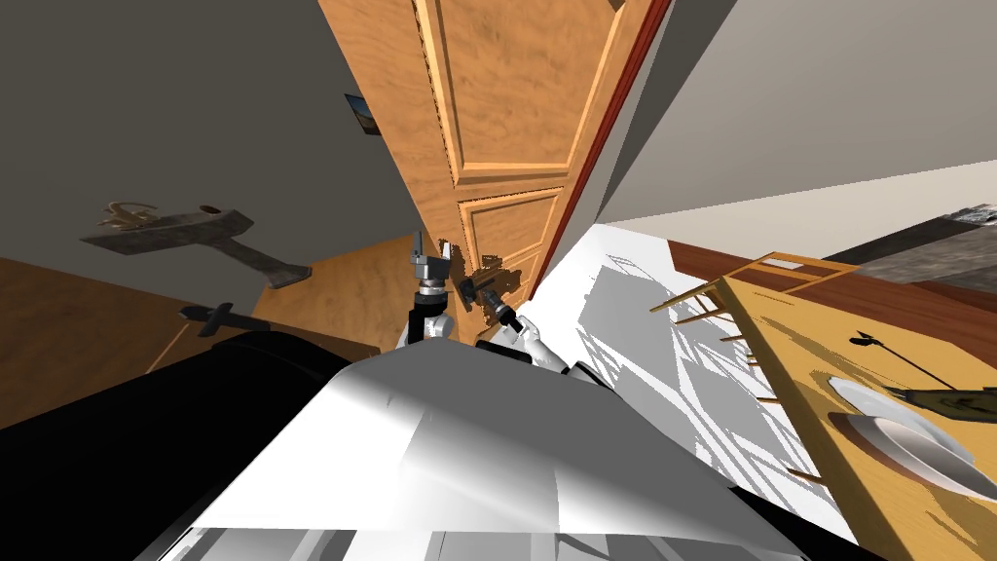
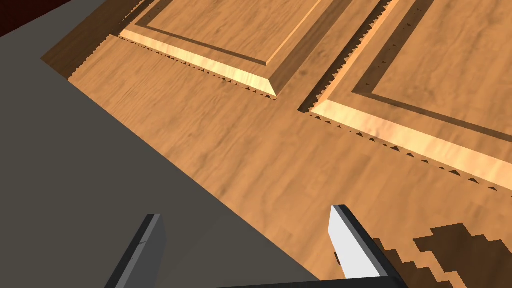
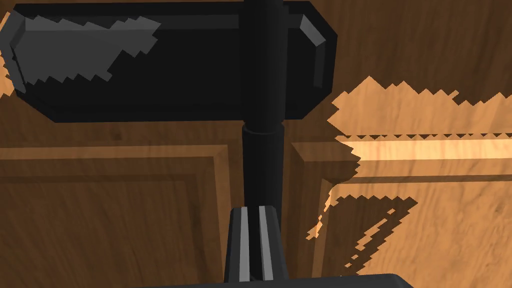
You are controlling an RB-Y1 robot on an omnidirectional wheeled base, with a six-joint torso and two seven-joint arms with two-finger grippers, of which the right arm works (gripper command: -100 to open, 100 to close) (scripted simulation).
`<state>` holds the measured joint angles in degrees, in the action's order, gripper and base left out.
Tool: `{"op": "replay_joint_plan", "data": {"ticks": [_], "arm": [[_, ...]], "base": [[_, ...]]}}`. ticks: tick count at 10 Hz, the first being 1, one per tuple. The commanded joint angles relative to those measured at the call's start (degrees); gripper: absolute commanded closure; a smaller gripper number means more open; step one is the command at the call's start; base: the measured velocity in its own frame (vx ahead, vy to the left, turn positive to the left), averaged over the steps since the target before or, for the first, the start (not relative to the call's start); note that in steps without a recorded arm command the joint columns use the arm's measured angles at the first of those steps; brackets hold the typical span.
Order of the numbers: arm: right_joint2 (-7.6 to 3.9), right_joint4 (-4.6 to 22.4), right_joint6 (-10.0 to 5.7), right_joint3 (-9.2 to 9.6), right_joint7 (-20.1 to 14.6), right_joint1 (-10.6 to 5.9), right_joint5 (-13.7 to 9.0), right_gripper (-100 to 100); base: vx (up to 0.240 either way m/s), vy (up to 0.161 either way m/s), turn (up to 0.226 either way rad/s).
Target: Push the door open
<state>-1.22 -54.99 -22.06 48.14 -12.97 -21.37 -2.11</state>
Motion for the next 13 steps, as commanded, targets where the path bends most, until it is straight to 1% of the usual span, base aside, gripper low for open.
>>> {"op": "replay_joint_plan", "data": {"ticks": [1, 2, 3, 4, 5, 6, 8, 9, 10, 12, 13], "arm": [[-1.08, -0.22, 0.03, 0.01, -0.28, 0.02, -0.17, -100], [-1.10, -0.42, 0.12, -0.02, -0.39, 0.04, -0.27, -100], [-0.77, -0.60, 0.21, -0.04, -0.50, 0.05, -0.36, -100], [0.11, -0.80, 0.31, -0.06, -0.62, 0.07, -0.47, -100], [-0.21, -0.61, 0.28, -0.08, -0.49, 0.05, -0.39, -100], [-1.14, -0.39, 0.23, -0.43, -0.27, 0.01, -0.35, -100], [-1.35, -0.16, 0.14, -0.75, -0.07, -0.05, -0.31, -100], [-1.29, -0.08, 0.11, -0.86, 0.01, -0.08, -0.29, -100], [-0.97, 0.08, 0.05, -1.09, 0.15, -0.12, -0.26, -100], [0.24, 0.35, -0.04, -1.47, 0.39, -0.20, -0.21, -100], [-0.23, 0.27, -0.10, -1.33, 0.28, -0.14, -0.23, -100]], "base": [[-0.187, -0.144, -0.061], [-0.178, -0.158, -0.041], [-0.146, -0.135, -0.046], [-0.145, -0.135, -0.043], [-0.070, -0.065, 0.001], [0.055, 0.092, 0.042], [0.130, 0.167, 0.012], [0.118, 0.162, 0.021], [0.119, 0.167, 0.027], [0.143, 0.155, 0.023], [0.048, 0.060, -0.004]]}}
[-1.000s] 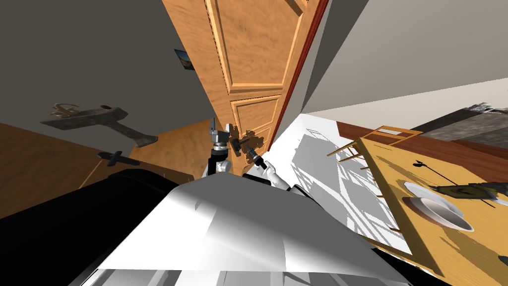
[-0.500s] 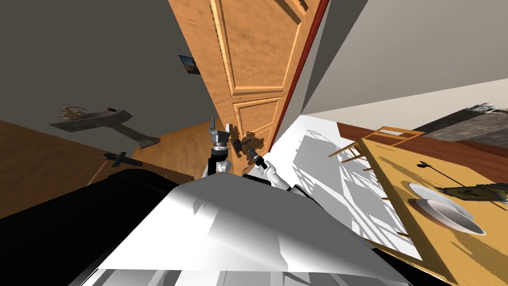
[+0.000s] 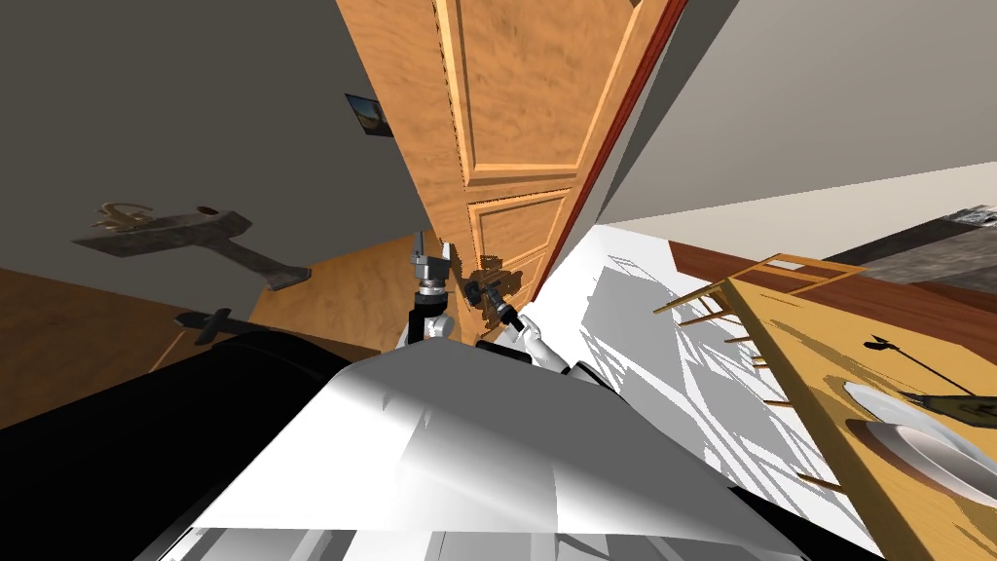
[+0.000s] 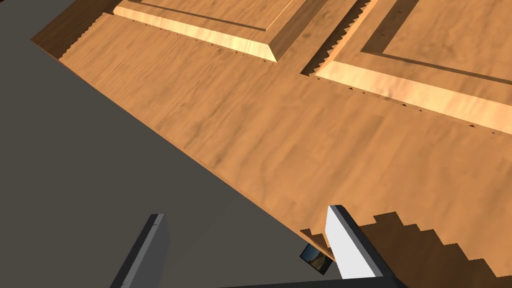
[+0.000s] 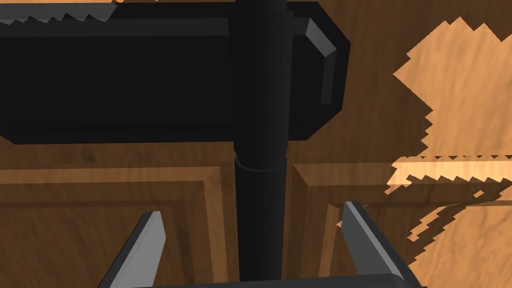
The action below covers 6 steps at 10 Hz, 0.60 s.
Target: Push the door open
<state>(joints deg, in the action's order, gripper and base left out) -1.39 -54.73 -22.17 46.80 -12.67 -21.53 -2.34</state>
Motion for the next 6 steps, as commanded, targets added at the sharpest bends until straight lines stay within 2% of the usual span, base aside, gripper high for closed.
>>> {"op": "replay_joint_plan", "data": {"ticks": [1, 6], "arm": [[-0.07, 0.00, 0.02, 0.02, -0.02, 0.02, 0.00, 100], [-0.07, 0.00, 0.02, 0.02, -0.02, 0.02, 0.00, 100]], "base": [[-0.010, -0.010, 0.000], [-0.009, -0.012, 0.001]]}}
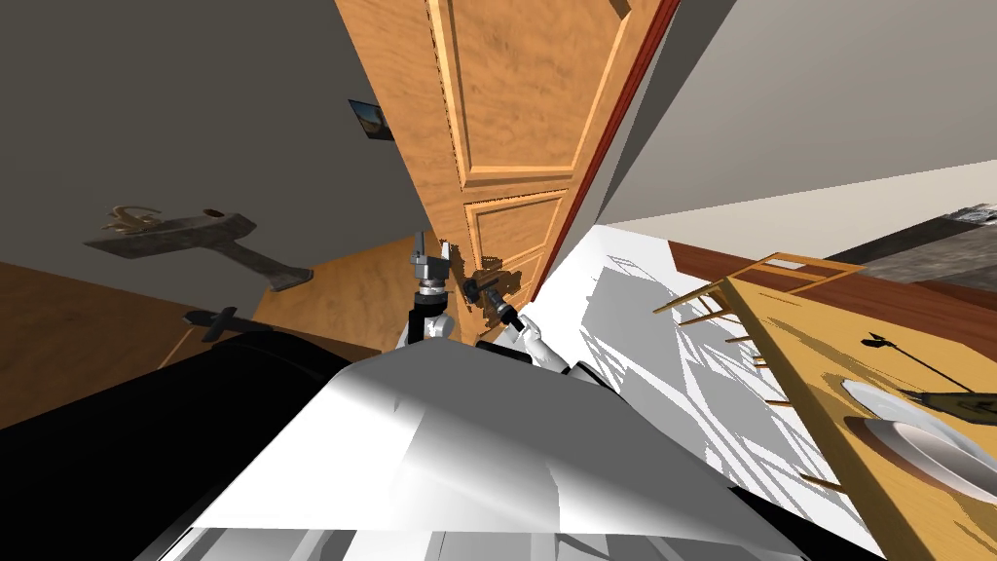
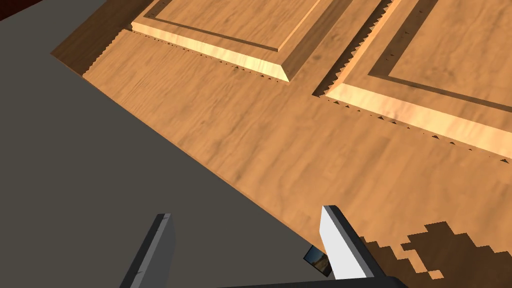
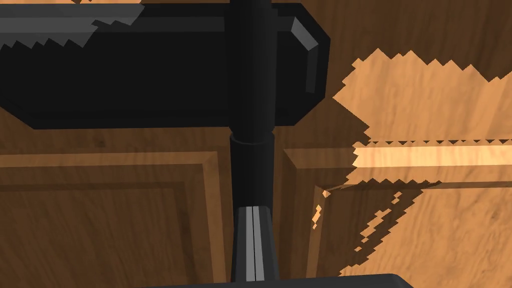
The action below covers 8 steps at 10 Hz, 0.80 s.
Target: Push the door open
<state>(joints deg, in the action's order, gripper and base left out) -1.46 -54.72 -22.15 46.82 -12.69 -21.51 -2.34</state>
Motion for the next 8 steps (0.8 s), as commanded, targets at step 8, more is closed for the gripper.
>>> {"op": "replay_joint_plan", "data": {"ticks": [8], "arm": [[-0.93, -0.58, 0.08, 0.10, -0.62, 0.06, -0.58, -100]], "base": [[-0.111, -0.092, -0.027]]}}
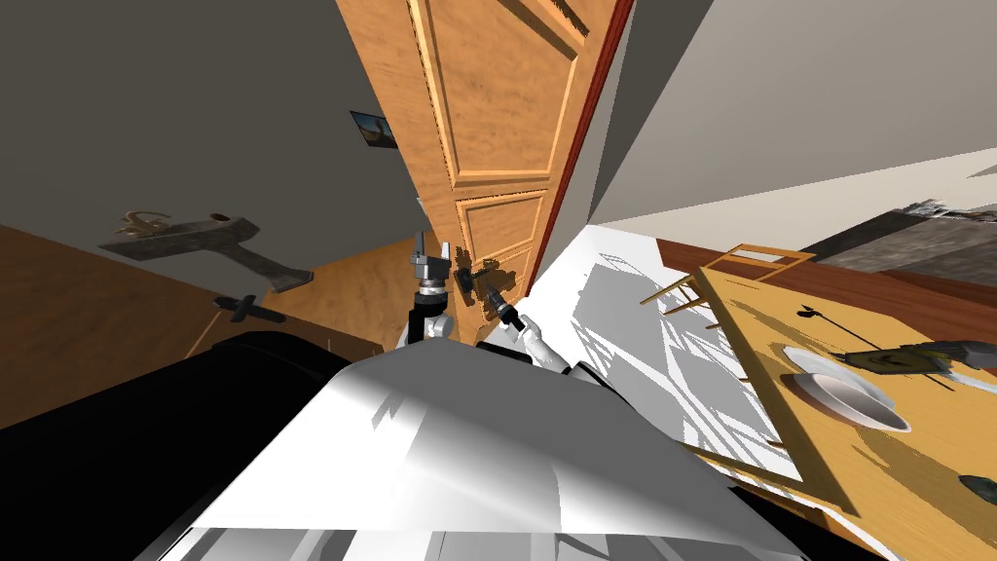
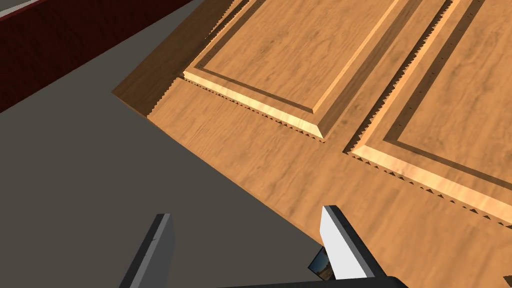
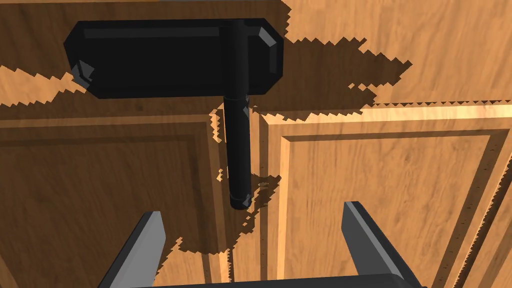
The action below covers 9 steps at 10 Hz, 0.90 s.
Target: Push the door open
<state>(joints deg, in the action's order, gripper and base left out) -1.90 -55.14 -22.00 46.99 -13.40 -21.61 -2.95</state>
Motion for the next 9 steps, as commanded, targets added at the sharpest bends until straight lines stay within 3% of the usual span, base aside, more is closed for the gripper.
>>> {"op": "replay_joint_plan", "data": {"ticks": [1, 4, 7, 8, 9], "arm": [[-0.64, -0.08, -0.11, -0.18, 0.15, 0.15, 0.04, -100], [-0.63, 0.40, -0.39, -0.78, 0.53, 0.12, 0.12, -100], [1.23, 0.92, -0.70, -1.43, 0.94, 0.09, 0.21, -100], [0.79, 1.04, -0.79, -1.30, 0.86, 0.08, 0.20, -100], [0.79, 1.04, -0.79, -1.30, 0.86, 0.08, 0.20, 100]], "base": [[0.092, 0.122, 0.018], [0.138, 0.171, 0.020], [0.158, 0.169, 0.028], [0.061, 0.066, -0.005], [-0.013, -0.011, 0.000]]}}
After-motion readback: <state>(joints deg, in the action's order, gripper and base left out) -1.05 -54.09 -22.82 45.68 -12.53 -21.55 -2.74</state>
